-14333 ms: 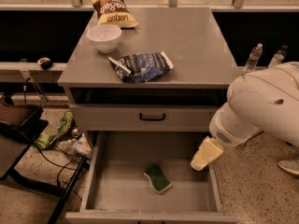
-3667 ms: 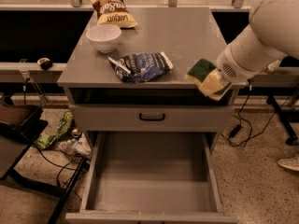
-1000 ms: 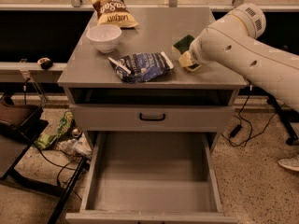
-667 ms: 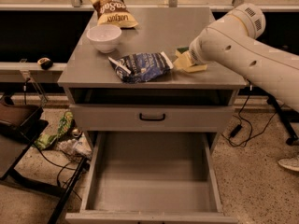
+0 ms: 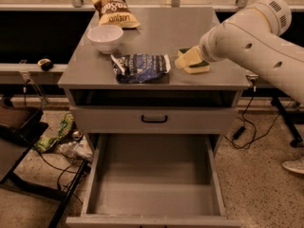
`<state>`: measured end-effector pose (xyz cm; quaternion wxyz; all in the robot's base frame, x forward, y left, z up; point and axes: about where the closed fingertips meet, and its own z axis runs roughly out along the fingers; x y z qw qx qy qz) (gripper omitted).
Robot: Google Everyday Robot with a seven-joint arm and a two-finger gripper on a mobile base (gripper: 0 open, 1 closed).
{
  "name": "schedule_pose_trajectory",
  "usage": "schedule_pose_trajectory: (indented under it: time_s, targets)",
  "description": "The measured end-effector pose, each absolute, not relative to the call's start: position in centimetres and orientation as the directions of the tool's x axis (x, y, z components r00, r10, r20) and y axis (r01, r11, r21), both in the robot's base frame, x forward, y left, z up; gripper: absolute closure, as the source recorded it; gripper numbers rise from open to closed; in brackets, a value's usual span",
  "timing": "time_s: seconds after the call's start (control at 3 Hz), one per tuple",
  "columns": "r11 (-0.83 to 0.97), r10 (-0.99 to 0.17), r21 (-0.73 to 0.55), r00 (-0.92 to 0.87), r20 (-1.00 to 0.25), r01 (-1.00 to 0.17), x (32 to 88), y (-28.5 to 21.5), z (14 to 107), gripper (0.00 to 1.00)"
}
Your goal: Pick sponge from middle drawer and place on counter
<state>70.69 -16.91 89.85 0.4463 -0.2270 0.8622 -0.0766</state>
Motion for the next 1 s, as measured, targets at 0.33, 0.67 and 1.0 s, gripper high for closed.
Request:
schedule_pose_trajectory:
  time_s: [0.33,0.67,1.0]
  targets:
    - [0.896,-0.43,-0.328,-0.406,-0.806,-0.299,65.5,-17.6,95.1,0.0]
    - [0.891,-0.428,-0.339,-0.307,-0.85,-0.302,59.8,-18.1,97.7,0.0]
    - [0.892,-0.388,-0.309,-0.21,-0.897,-0.329,57.1,-17.0,97.1,0.0]
